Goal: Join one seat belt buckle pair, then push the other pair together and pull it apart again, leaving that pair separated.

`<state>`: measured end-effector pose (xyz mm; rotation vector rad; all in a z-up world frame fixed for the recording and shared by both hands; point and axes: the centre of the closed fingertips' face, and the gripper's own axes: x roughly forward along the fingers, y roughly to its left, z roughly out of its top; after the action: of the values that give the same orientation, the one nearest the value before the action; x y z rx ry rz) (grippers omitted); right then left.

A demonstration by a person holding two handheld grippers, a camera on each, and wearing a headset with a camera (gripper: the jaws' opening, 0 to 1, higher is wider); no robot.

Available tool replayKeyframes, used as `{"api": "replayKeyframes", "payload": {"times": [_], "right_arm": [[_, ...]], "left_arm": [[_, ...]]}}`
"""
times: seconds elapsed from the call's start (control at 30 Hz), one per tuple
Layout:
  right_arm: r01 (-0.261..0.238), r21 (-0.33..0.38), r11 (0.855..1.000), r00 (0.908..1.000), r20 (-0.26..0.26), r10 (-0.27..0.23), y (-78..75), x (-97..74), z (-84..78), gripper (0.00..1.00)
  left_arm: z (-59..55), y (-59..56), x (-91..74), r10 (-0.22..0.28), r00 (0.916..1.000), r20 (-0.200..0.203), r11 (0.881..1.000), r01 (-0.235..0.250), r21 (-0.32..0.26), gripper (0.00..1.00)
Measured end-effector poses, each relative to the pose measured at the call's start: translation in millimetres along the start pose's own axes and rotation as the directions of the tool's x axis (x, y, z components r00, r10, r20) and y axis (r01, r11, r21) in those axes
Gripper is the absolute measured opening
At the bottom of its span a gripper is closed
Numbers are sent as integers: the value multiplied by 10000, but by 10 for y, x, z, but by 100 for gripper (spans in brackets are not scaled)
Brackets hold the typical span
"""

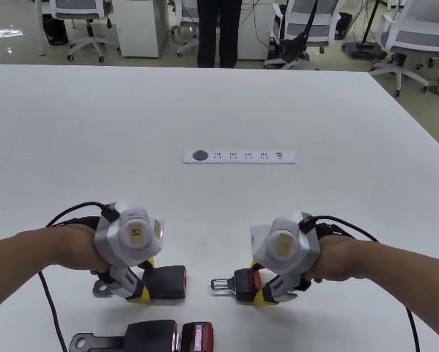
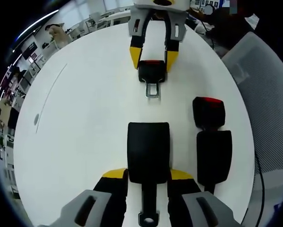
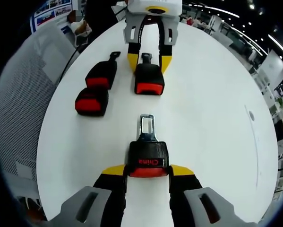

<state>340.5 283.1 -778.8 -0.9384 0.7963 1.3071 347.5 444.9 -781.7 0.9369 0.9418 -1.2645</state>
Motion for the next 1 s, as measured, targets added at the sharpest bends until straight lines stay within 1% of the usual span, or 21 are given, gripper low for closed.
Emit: {"api": "replayKeyframes", "payload": {"times": [0.07,0.13,0.33,0.43,0.53,0.63,0.7,0.73,0.8,0.9,1.0], "right_arm": [[40,-1,10000,10000,-30,-40,4,-17,-3,31],[104,71,9999,9999,31,-105,3,-33,-3,33],[255,111,9996,9996,-107,-254,-21,-62,-103,38],[352,125,9993,9993,-89,-351,-12,-95,-132,40],[388,234,9990,9992,-35,-387,-37,-104,-166,40],[426,320,9986,9991,-36,-425,16,-126,-185,41],[456,351,9983,9990,16,-457,38,-150,-192,42],[478,377,9981,9988,46,-480,38,-158,-193,42],[520,499,9974,9985,134,-527,61,-195,-202,42],[592,574,9966,9980,192,-604,74,-215,-234,45],[706,701,9950,9970,280,-727,89,-267,-242,47]], "left_arm": [[7,-8,-7,81,10000,12,9999,-81,-79,35],[6,-29,-12,60,10000,-2,10000,-60,-71,36],[-34,-50,-37,170,9999,-33,9999,-170,-9,42],[-82,-47,-56,213,9998,44,9996,-212,-205,43],[-117,-80,-100,248,9996,110,9989,-243,-390,43],[-151,-104,-150,311,9993,214,9974,-297,-660,43],[-200,-112,-163,311,9992,234,9968,-293,-743,44],[-243,-108,-167,313,9992,235,9962,-293,-815,44],[-284,-116,-178,352,9990,269,9950,-325,-946,44],[-332,-127,-200,393,9985,393,9925,-344,-1174,44],[-351,-139,-226,499,9973,536,9891,-419,-1414,45]]}}
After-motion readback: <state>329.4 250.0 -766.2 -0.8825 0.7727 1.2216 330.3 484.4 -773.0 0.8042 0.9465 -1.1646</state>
